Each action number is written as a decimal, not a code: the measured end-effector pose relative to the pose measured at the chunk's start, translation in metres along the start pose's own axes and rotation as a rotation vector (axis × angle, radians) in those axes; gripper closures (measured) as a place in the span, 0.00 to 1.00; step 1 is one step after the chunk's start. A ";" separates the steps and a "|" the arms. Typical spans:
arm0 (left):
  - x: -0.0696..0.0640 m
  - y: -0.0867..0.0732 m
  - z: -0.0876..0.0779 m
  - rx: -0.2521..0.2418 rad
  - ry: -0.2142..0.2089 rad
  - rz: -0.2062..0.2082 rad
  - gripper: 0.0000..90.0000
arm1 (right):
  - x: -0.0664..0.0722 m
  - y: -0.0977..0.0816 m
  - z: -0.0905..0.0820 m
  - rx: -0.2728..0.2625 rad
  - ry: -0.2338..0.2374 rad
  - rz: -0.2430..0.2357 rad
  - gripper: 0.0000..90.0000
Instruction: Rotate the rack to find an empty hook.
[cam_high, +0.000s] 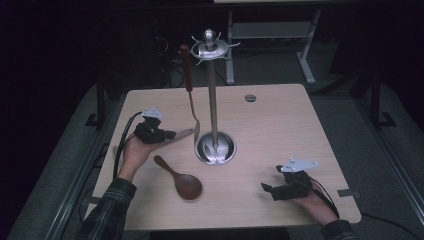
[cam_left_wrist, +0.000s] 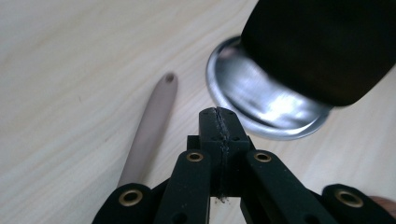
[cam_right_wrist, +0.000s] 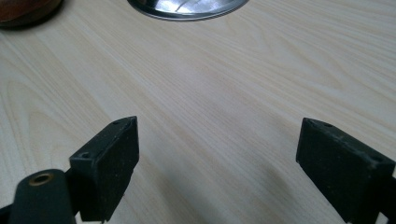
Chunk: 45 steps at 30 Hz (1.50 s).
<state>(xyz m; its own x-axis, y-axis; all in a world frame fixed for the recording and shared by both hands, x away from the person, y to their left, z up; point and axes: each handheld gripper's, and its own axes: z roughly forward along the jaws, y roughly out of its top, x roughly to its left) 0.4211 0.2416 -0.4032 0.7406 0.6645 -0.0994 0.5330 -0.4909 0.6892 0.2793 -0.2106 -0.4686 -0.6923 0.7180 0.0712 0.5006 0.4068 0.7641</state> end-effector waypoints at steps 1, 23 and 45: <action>0.002 -0.002 0.004 0.006 0.002 -0.007 1.00 | 0.000 0.000 0.000 0.002 0.002 0.004 0.14; 0.032 -0.020 0.046 0.085 0.093 -0.065 1.00 | -0.001 -0.001 0.000 0.000 0.001 -0.003 0.14; 0.080 -0.021 0.035 0.096 0.321 -0.217 1.00 | -0.003 -0.002 0.000 0.002 -0.002 -0.003 0.14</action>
<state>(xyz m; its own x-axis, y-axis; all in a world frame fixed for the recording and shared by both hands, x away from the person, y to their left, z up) 0.4833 0.2854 -0.4512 0.4491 0.8935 0.0048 0.7099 -0.3601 0.6053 0.2807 -0.2138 -0.4703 -0.6929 0.7178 0.0678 0.4997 0.4104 0.7628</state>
